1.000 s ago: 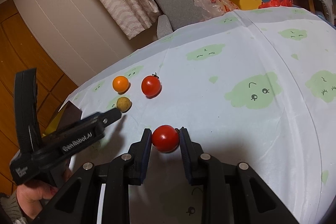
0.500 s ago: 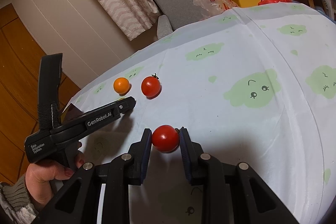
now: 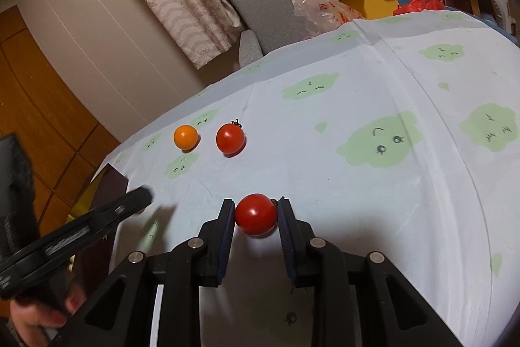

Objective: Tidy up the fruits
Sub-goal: 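Drop the yellow-green fruit into the tray with the left gripper while the right gripper carries the tomato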

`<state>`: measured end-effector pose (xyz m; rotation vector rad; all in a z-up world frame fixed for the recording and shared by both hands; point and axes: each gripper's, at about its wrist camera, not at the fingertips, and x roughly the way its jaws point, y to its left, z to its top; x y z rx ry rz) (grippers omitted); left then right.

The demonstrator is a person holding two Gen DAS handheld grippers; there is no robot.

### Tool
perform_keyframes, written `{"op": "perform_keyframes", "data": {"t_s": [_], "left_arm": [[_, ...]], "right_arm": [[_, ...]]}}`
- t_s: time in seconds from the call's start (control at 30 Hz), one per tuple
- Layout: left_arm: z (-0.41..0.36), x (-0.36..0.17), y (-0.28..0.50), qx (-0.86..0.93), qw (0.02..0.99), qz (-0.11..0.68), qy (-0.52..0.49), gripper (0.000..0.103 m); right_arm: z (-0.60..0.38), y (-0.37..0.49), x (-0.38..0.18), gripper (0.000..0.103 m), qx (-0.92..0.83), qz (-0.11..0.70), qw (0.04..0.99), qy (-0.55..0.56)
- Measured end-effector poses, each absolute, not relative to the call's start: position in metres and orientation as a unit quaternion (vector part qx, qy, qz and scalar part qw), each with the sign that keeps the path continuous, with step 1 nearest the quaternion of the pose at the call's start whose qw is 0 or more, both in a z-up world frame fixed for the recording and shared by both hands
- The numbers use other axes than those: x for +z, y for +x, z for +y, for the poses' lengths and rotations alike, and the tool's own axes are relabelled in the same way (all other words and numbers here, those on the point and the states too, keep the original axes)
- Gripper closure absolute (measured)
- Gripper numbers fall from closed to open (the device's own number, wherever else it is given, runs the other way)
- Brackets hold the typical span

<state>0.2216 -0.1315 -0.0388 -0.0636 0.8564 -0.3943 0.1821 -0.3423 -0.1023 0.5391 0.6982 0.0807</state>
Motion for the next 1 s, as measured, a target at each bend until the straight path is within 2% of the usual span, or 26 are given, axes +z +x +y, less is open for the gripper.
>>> {"op": "perform_keyframes", "data": {"t_s": [0.43,1.0], "left_arm": [[-0.040,0.012,0.151,-0.165,0.920,0.352,-0.061,0.079],[0.122,-0.018,0.126,-0.003,0.924,0.366,-0.113,0.079]], "right_arm": [[-0.288,0.149,-0.072,0.076,0.074,0.335,0.912,0.224],[-0.156,0.145,-0.028,0.076,0.199,0.330,0.912,0.143]]}}
